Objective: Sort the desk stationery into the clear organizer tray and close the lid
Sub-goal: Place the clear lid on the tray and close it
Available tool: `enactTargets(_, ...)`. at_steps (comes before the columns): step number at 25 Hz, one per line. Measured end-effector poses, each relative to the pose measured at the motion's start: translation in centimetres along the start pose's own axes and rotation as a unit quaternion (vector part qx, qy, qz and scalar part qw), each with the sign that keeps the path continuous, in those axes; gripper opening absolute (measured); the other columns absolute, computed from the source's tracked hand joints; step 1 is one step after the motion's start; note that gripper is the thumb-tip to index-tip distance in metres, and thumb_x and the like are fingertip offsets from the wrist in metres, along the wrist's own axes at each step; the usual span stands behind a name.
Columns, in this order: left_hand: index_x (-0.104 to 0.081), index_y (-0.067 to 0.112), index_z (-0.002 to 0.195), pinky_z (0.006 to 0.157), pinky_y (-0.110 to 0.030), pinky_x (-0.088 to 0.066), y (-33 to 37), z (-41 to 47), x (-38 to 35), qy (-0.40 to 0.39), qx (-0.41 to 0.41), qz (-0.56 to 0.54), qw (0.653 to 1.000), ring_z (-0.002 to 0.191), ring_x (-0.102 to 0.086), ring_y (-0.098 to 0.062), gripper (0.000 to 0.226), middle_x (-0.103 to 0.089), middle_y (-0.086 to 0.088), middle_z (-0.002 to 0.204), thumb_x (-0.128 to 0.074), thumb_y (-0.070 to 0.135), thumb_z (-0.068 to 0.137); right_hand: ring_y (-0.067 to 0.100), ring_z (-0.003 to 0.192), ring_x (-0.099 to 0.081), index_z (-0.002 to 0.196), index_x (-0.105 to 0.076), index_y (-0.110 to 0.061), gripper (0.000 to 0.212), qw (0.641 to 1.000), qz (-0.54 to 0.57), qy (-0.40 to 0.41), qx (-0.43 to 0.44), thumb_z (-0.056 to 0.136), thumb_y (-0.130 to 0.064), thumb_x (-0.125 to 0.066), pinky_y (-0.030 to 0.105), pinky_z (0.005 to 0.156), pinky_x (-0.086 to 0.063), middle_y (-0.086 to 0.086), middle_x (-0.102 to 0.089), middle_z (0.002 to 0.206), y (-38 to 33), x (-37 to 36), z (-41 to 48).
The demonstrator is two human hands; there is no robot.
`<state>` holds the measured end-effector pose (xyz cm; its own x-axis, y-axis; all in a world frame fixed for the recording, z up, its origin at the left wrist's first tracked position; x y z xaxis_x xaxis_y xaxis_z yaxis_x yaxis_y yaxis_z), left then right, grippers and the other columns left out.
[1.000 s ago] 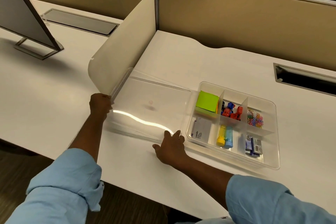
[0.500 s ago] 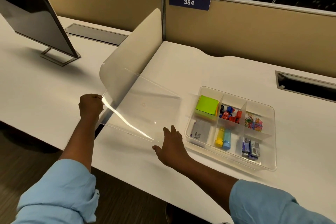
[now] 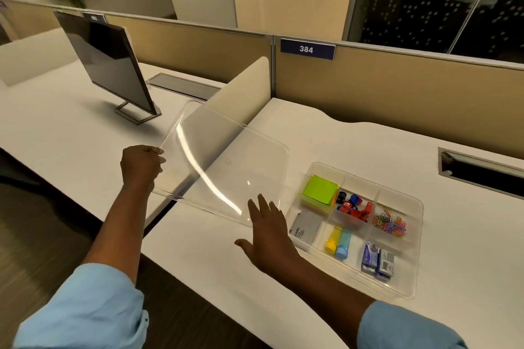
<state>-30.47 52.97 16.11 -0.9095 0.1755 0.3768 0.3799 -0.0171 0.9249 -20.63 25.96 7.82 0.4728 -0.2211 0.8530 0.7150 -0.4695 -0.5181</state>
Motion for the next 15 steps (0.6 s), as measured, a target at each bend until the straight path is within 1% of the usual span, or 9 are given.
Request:
enactTargets(2, -0.062, 0.013, 0.068, 0.039, -0.018, -0.034, 1.4, -1.8, -0.3, 0.012, -0.006, -0.017, 1.000, 0.040, -0.049, -0.014, 0.025, -0.058, -0.006, 0.064, -0.046, -0.001, 0.081, 0.036, 0.146, 0.007, 0.152, -0.001, -0.020, 0.085, 0.998, -0.040, 0.043, 0.018, 0.090, -0.047, -0.054, 0.052, 0.118, 0.000, 0.008, 0.011, 0.160, 0.5, 1.6, -0.4)
enactTargets(4, -0.063, 0.010, 0.075, 0.032, -0.010, -0.031, 2.5, -3.9, -1.1, 0.018, -0.001, -0.051, 0.999, 0.029, -0.045, -0.004, 0.022, -0.057, -0.005, 0.063, -0.046, 0.000, 0.083, 0.034, 0.147, 0.011, 0.151, 0.001, -0.022, 0.082, 0.993, -0.078, 0.091, 0.018, 0.092, -0.046, -0.050, 0.056, 0.115, 0.002, 0.007, 0.015, 0.159, 1.8, 3.6, -0.7)
enactTargets(6, -0.064, 0.007, 0.080, 0.031, -0.007, -0.028, 3.0, -6.1, -2.4, 0.011, 0.020, -0.082, 0.996, 0.025, -0.042, -0.002, 0.020, -0.056, -0.007, 0.062, -0.046, 0.001, 0.086, 0.032, 0.147, 0.013, 0.151, 0.001, -0.023, 0.077, 0.986, -0.110, 0.127, 0.007, 0.095, -0.040, -0.048, 0.058, 0.114, 0.005, 0.007, 0.017, 0.159, 3.8, 5.5, -1.2)
enactTargets(9, -0.062, 0.011, 0.072, 0.032, -0.009, -0.031, 3.2, -9.4, -5.4, -0.017, 0.061, -0.098, 0.993, 0.028, -0.044, -0.005, 0.025, -0.057, -0.007, 0.065, -0.046, 0.003, 0.090, 0.032, 0.147, 0.011, 0.150, 0.004, -0.028, 0.070, 0.977, -0.141, 0.158, -0.012, 0.099, -0.031, -0.044, 0.061, 0.111, 0.011, 0.006, 0.013, 0.160, 6.5, 7.9, -2.2)
enactTargets(10, -0.063, 0.009, 0.075, 0.032, -0.008, -0.031, 3.3, -10.7, -6.6, -0.028, 0.068, -0.110, 0.991, 0.027, -0.044, -0.004, 0.024, -0.056, -0.007, 0.065, -0.045, 0.003, 0.090, 0.034, 0.147, 0.010, 0.149, 0.006, -0.030, 0.071, 0.974, -0.154, 0.167, -0.015, 0.099, -0.027, -0.044, 0.062, 0.110, 0.013, 0.006, 0.010, 0.160, 7.4, 8.5, -2.8)
enactTargets(12, -0.063, 0.006, 0.089, 0.031, -0.009, -0.032, 3.5, -12.6, -8.7, -0.053, 0.070, -0.132, 0.987, 0.029, -0.047, -0.004, 0.019, -0.057, -0.006, 0.065, -0.045, 0.002, 0.091, 0.036, 0.146, 0.009, 0.148, 0.009, -0.035, 0.079, 0.965, -0.179, 0.190, -0.019, 0.096, -0.015, -0.047, 0.062, 0.108, 0.016, 0.005, 0.006, 0.161, 8.9, 9.7, -4.1)
enactTargets(14, -0.062, 0.005, 0.099, 0.035, -0.012, -0.040, 4.1, -14.1, -10.4, -0.098, 0.066, -0.144, 0.982, 0.041, -0.053, -0.012, 0.016, -0.059, -0.006, 0.070, -0.047, 0.005, 0.093, 0.038, 0.146, 0.006, 0.149, 0.005, -0.036, 0.083, 0.960, -0.183, 0.210, -0.024, 0.091, -0.003, -0.045, 0.063, 0.109, 0.012, 0.005, 0.002, 0.161, 10.6, 10.8, -5.2)
enactTargets(15, -0.062, 0.004, 0.099, 0.038, -0.013, -0.045, 4.7, -14.7, -11.1, -0.131, 0.062, -0.154, 0.977, 0.045, -0.056, -0.013, 0.015, -0.061, -0.006, 0.074, -0.049, 0.008, 0.094, 0.039, 0.146, 0.004, 0.149, 0.002, -0.035, 0.083, 0.959, -0.180, 0.218, -0.029, 0.090, 0.000, -0.043, 0.064, 0.110, 0.008, 0.004, 0.000, 0.161, 11.3, 11.5, -5.7)
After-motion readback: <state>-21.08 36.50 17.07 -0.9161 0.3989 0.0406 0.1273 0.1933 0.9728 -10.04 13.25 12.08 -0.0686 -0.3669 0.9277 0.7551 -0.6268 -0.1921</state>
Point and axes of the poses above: each hand's wrist, its own z-axis towards the middle knuckle, its own x-axis out of the back of the hand, y = z × x, the point moved 3 cm from there along z, towards the middle knuckle
